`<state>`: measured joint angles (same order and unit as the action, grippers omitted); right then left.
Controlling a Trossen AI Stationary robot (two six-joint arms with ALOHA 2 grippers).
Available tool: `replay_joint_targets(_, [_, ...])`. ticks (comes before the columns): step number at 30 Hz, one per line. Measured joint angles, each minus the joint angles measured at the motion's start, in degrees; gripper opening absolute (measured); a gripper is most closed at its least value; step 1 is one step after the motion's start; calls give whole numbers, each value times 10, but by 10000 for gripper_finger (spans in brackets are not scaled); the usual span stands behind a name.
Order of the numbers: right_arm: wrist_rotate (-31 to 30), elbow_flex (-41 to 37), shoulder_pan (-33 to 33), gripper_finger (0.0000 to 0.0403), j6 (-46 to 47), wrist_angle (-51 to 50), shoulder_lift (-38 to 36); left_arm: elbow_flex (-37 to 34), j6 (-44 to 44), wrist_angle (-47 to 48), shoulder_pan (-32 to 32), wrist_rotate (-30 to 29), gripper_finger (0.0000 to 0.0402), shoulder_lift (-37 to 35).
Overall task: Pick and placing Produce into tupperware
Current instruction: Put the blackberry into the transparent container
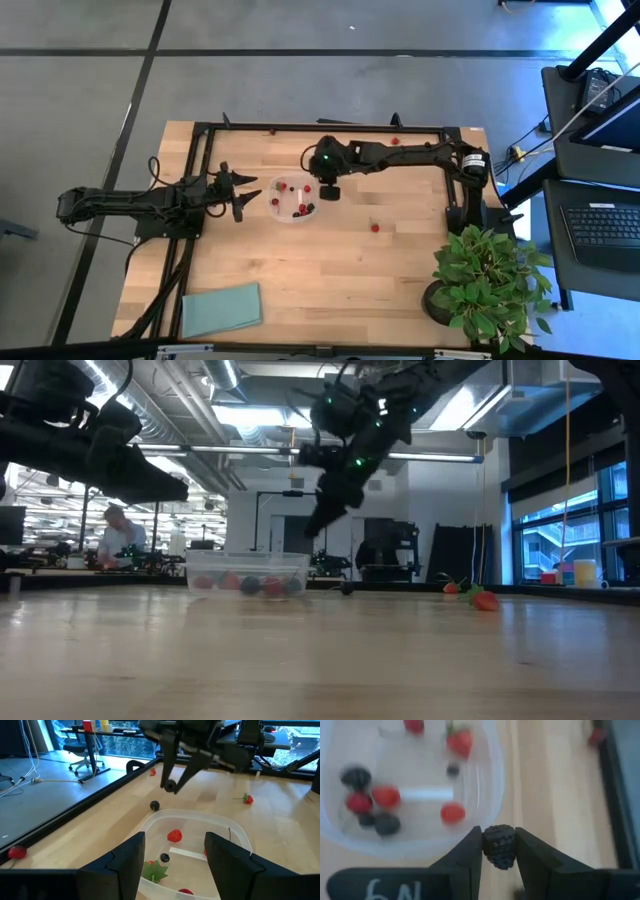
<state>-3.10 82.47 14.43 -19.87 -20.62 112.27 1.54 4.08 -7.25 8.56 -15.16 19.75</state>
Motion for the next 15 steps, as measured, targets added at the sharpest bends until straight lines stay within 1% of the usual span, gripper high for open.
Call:
replay_joint_targets(2, [13, 7, -6, 105, 0, 19, -1, 0, 0, 2, 0, 0, 199, 0])
replay_joint_targets(5, [56, 7, -17, 102, 4, 60, -1, 0, 0, 2, 0, 0, 199, 0])
replay_joint_targets(7, [73, 8, -26, 100, 16, 92, 3, 0, 0, 2, 0, 0, 199, 0])
replay_joint_targets(11, [73, 8, -39, 103, 28, 126, 23, 0, 0, 3, 0, 0, 199, 0])
replay_joint_targets(15, [73, 8, -45, 104, 30, 133, 44, 0, 0, 4, 0, 0, 199, 0])
